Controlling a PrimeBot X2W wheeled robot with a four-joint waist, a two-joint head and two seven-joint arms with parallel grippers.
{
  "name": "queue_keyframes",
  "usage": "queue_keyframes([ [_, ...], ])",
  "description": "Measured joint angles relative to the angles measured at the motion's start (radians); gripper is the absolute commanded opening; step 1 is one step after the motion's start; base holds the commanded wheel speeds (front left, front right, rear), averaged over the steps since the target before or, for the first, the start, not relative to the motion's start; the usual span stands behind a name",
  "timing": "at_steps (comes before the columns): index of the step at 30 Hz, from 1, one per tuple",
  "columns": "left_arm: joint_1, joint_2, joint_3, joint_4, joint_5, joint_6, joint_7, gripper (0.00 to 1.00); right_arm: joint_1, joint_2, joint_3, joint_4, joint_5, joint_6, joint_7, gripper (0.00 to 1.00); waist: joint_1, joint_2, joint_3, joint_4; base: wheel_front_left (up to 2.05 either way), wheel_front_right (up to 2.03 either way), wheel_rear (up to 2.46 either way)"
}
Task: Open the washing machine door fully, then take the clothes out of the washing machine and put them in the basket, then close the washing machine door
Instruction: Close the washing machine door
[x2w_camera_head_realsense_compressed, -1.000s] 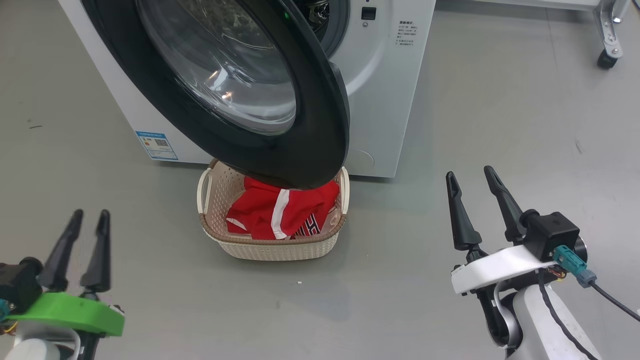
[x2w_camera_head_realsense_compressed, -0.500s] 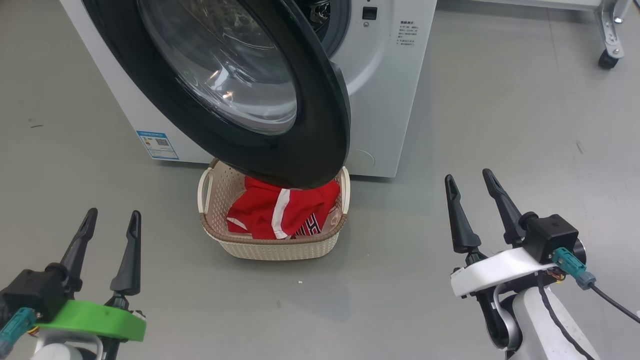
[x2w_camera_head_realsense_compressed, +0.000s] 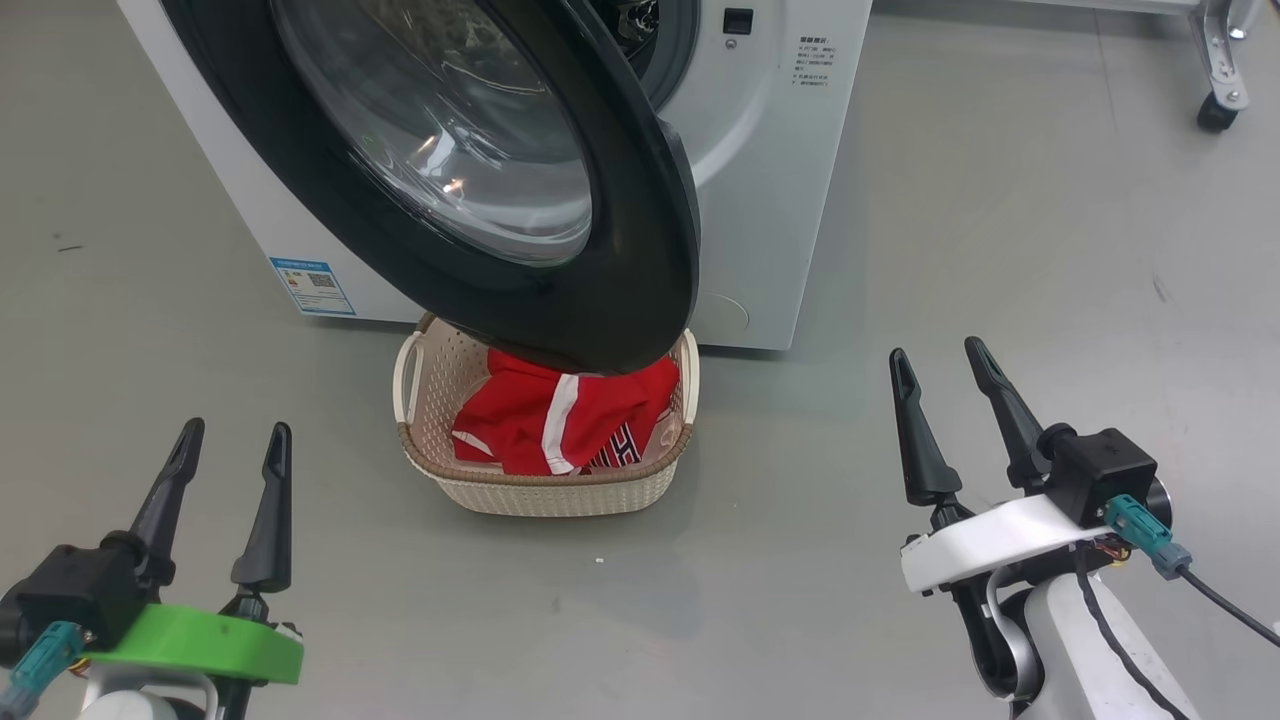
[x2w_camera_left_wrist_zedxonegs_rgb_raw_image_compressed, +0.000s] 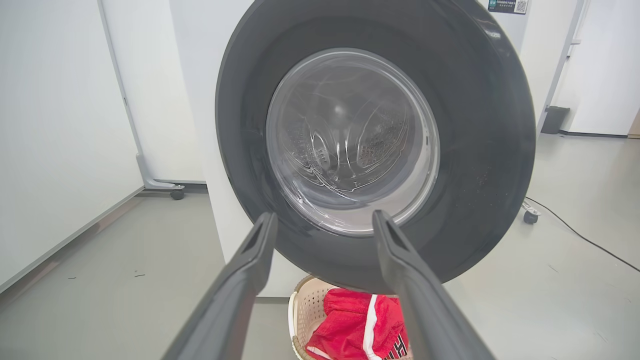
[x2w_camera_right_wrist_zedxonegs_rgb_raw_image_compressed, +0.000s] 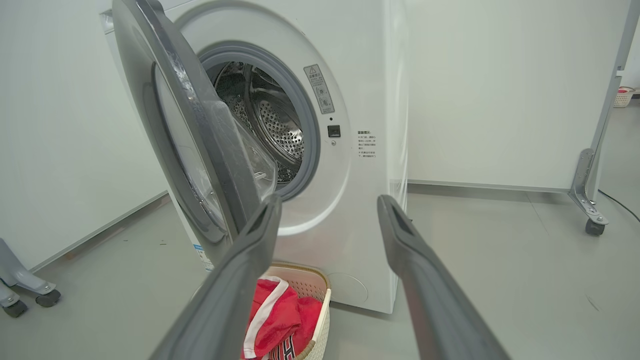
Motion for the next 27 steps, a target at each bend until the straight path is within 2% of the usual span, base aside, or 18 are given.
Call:
queue_keyframes([
  [25,0.010,-0.052,0.031,-0.003,0.054,-0.027,0.000,1.00,0.000,0.001,-0.003,-0.005,0.000,0.000,0.000,1.00,0.0000,0.0000,0.021,-0.003,0.00,0.00,0.00],
  [26,0.010,-0.053,0.031,-0.004,0.054,-0.028,0.000,1.00,0.000,0.001,-0.002,-0.007,0.000,0.000,0.000,0.48,0.0000,0.0000,0.023,-0.002,0.00,0.00,0.00],
  [27,0.010,-0.053,0.032,-0.004,0.056,-0.028,0.000,1.00,0.000,0.001,-0.001,-0.009,0.000,0.000,0.000,0.34,0.0000,0.0000,0.025,-0.002,0.00,0.00,0.00],
])
